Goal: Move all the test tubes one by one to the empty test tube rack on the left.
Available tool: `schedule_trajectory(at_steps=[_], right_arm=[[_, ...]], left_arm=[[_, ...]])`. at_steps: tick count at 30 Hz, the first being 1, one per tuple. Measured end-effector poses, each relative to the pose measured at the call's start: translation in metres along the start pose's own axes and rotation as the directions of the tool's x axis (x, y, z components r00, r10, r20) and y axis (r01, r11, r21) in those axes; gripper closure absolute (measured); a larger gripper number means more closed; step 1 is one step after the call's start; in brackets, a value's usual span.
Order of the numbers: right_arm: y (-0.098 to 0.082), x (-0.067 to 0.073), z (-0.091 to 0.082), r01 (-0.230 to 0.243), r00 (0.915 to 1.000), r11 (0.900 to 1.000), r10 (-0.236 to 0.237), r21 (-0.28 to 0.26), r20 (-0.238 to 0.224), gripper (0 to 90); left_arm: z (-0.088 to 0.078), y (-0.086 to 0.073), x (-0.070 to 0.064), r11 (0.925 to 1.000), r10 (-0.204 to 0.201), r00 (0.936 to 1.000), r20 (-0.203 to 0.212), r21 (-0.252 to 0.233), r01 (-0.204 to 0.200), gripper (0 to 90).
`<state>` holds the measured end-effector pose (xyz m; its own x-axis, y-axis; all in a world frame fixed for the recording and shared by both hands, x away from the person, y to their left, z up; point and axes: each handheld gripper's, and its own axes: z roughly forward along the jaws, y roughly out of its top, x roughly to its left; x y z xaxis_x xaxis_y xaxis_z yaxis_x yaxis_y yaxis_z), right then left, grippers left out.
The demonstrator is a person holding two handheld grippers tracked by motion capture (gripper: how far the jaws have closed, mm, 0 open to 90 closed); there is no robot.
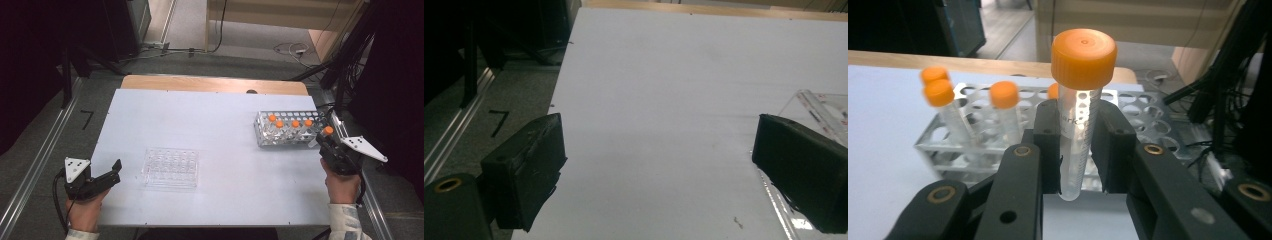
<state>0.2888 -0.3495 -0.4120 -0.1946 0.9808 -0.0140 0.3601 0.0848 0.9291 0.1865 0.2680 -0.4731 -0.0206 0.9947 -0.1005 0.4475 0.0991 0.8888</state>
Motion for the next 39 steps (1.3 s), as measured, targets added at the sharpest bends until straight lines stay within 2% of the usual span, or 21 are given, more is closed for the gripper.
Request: schedule_trajectory(at_steps=[9, 13, 18, 19, 21, 27, 29, 30, 35, 36, 37, 39], right_arm=[[-0.011, 0.019, -0.015, 0.010, 0.9983, 1.000, -0.009, 0.018, -0.058, 72.0], [-0.016, 0.030, -0.019, 0.031, 0.9961, 0.999, -0.029, 0.030, -0.083, 72.0], [-0.020, 0.045, -0.021, 0.059, 0.9912, 0.998, -0.054, 0.038, -0.121, 72.0], [-0.021, 0.048, -0.022, 0.062, 0.9900, 0.997, -0.056, 0.039, -0.129, 72.0], [-0.021, 0.051, -0.022, 0.068, 0.9884, 0.997, -0.063, 0.038, -0.138, 72.0], [-0.023, 0.074, -0.024, 0.109, 0.9748, 0.993, -0.100, 0.036, -0.199, 72.0], [-0.023, 0.080, -0.025, 0.113, 0.9708, 0.993, -0.102, 0.036, -0.217, 72.0], [-0.023, 0.084, -0.025, 0.119, 0.9680, 0.992, -0.108, 0.035, -0.227, 72.0], [-0.025, 0.100, -0.023, 0.141, 0.9542, 0.989, -0.125, 0.042, -0.272, 72.1], [-0.025, 0.105, -0.022, 0.146, 0.9500, 0.988, -0.127, 0.045, -0.285, 72.1], [-0.026, 0.108, -0.021, 0.155, 0.9465, 0.987, -0.135, 0.045, -0.293, 72.0], [-0.027, 0.115, -0.021, 0.166, 0.9401, 0.985, -0.145, 0.046, -0.309, 72.0]], left_arm=[[-0.009, 0.007, -0.007, 0.9997, 0.006, 0.9993, 0.038, -0.023, -0.005, 7.0], [-0.011, 0.008, -0.011, 0.9996, 0.013, 0.9985, 0.052, -0.026, -0.012, 6.9], [-0.016, 0.011, -0.018, 0.9992, 0.019, 0.9964, 0.083, -0.036, -0.016, 7.0], [-0.019, 0.013, -0.020, 0.9991, 0.018, 0.9943, 0.105, -0.041, -0.014, 7.5], [-0.020, 0.013, -0.021, 0.9987, 0.024, 0.9932, 0.114, -0.048, -0.018, 10.0], [-0.024, 0.018, -0.034, 0.9981, 0.042, 0.9847, 0.169, -0.052, -0.034, 11.5], [-0.024, 0.019, -0.041, 0.9978, 0.057, 0.9793, 0.194, -0.045, -0.049, 11.5], [-0.024, 0.019, -0.041, 0.9978, 0.057, 0.9793, 0.194, -0.045, -0.049, 11.5], [-0.022, 0.021, -0.065, 0.9947, 0.103, 0.9611, 0.256, -0.033, -0.098, 12.1], [-0.022, 0.021, -0.065, 0.9947, 0.103, 0.9611, 0.256, -0.033, -0.098, 12.3], [-0.022, 0.022, -0.074, 0.9929, 0.119, 0.9544, 0.274, -0.036, -0.114, 12.3], [-0.021, 0.022, -0.082, 0.9909, 0.134, 0.9469, 0.292, -0.041, -0.128, 13.7]])
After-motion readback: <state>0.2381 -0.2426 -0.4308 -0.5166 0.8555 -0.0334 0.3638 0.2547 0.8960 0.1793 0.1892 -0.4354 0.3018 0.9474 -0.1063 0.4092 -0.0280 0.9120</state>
